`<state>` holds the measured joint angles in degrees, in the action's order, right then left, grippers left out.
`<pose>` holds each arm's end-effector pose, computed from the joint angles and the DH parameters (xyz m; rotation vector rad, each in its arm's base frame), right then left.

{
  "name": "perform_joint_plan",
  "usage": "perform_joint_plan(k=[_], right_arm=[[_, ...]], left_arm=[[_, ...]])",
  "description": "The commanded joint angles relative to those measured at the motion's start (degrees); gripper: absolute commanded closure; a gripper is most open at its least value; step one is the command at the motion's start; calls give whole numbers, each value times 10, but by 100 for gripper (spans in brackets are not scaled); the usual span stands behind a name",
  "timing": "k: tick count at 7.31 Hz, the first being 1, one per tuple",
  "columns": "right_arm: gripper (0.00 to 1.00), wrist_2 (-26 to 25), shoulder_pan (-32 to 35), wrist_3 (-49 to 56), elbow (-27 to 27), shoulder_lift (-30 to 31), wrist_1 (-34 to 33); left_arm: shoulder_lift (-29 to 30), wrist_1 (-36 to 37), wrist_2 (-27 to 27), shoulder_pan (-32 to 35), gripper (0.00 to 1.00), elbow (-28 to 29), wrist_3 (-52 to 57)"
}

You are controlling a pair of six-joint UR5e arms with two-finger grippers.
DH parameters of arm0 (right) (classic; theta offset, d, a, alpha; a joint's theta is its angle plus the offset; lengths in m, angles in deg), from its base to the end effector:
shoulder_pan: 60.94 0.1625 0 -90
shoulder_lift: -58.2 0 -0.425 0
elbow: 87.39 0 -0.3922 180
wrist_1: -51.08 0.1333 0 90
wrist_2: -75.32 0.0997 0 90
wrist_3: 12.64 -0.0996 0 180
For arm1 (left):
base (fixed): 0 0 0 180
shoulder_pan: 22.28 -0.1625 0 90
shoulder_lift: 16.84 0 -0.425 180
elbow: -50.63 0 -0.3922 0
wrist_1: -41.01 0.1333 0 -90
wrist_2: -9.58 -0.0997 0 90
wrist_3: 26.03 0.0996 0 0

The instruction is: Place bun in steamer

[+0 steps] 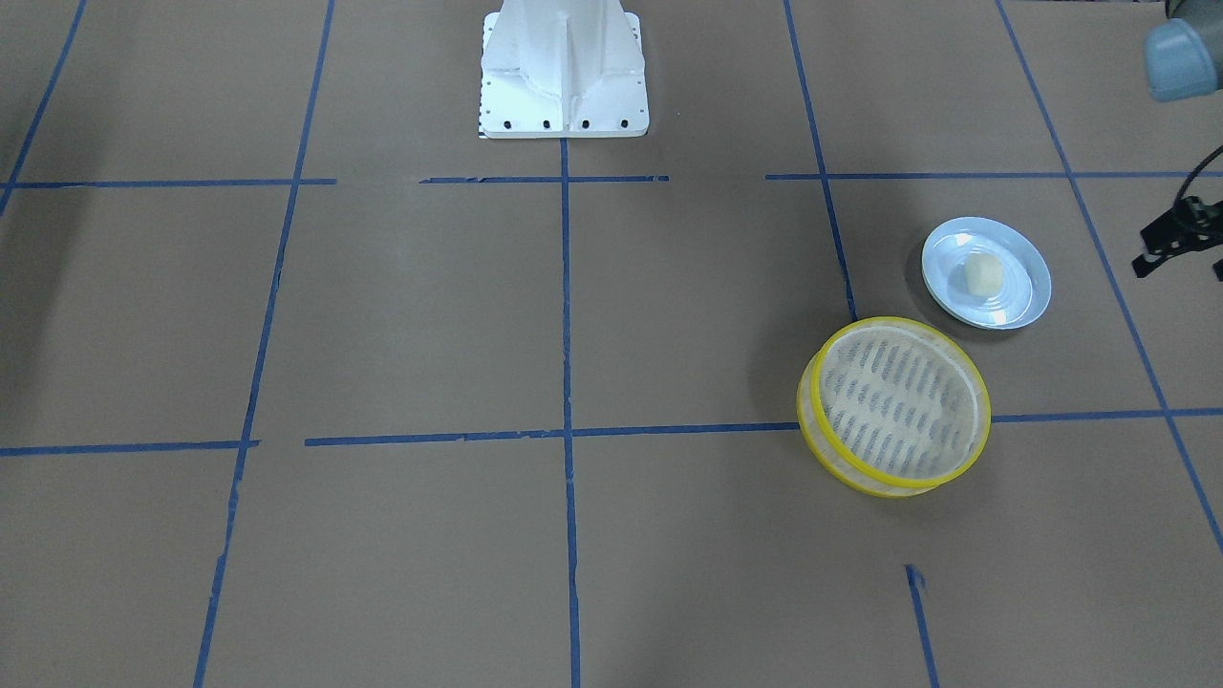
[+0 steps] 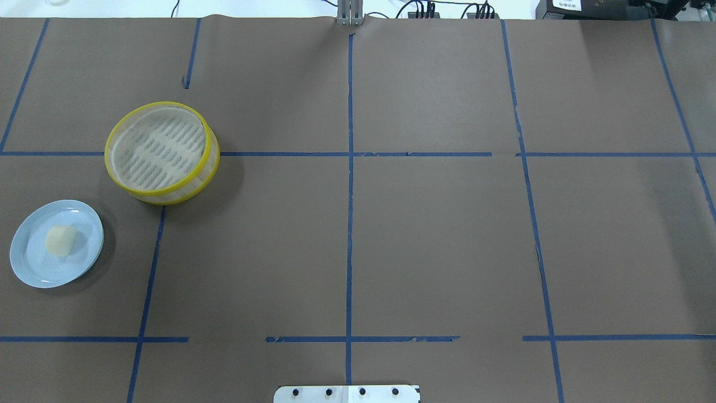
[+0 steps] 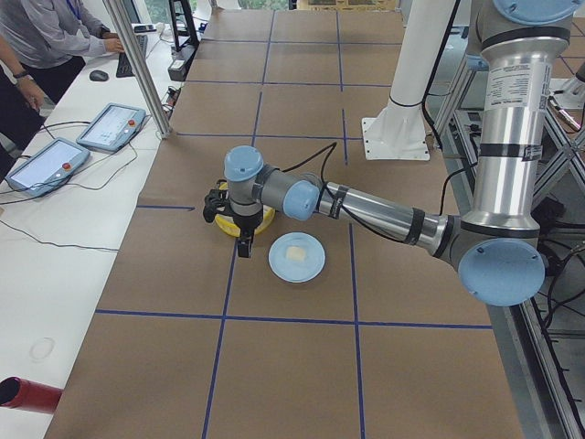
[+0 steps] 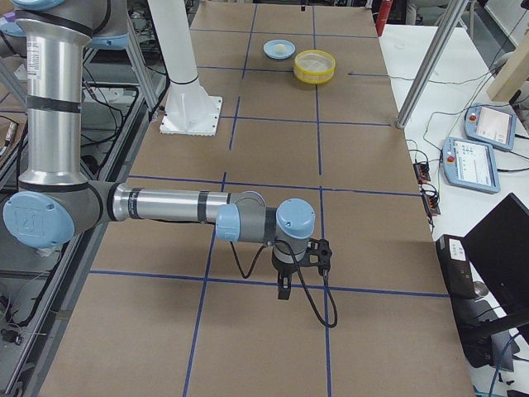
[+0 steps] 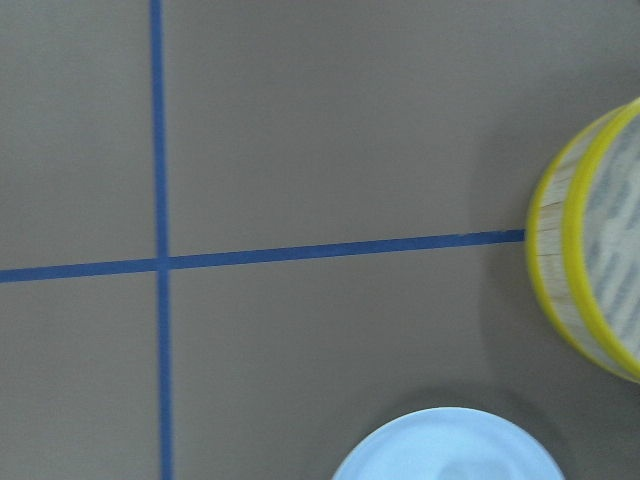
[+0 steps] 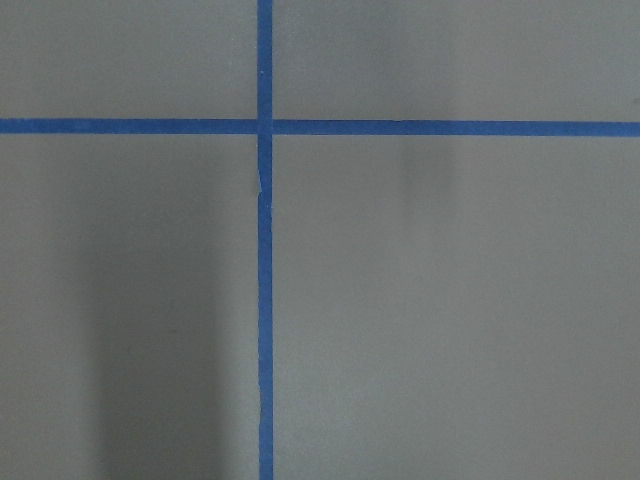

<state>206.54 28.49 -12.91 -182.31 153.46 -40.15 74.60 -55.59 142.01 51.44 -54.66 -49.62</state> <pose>0.0632 -0.4515 0.6657 -0.0315 -0.7192 0.0048 0.0787 -0.5051 0.5025 0.1160 0.8179 0.0305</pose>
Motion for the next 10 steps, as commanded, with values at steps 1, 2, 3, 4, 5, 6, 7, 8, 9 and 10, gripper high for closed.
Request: perform_joint_plan(k=[1,2,3,4,5,6,7,8,9,10], right_arm=[[0,0,0,0,0,0,0],[0,0,0,0,0,-1,0],[0,0,0,0,0,0,0],[0,0,0,0,0,0,0],[0,0,0,0,0,0,0],[0,0,0,0,0,0,0],[0,0,0,0,0,0,0],[0,0,0,0,0,0,0],[0,0,0,0,0,0,0],[0,0,0,0,0,0,0]], left_arm=[[0,-37,-1,-58,0,-11,-51],[-4,-37,-5,-87,0,-9,-57],[-20,-51,-15,-112,0,-6,-91],[-48,-96,-40,-137,0,-5,-122],[-78,-164,-48,-158,0,3,-155],[-94,-219,-48,-173,0,19,-188],[-103,-252,-53,-193,0,35,-207],[-103,-260,-53,-204,0,47,-213],[-102,-261,-64,-212,0,49,-216],[-102,-260,-77,-222,0,51,-217]])
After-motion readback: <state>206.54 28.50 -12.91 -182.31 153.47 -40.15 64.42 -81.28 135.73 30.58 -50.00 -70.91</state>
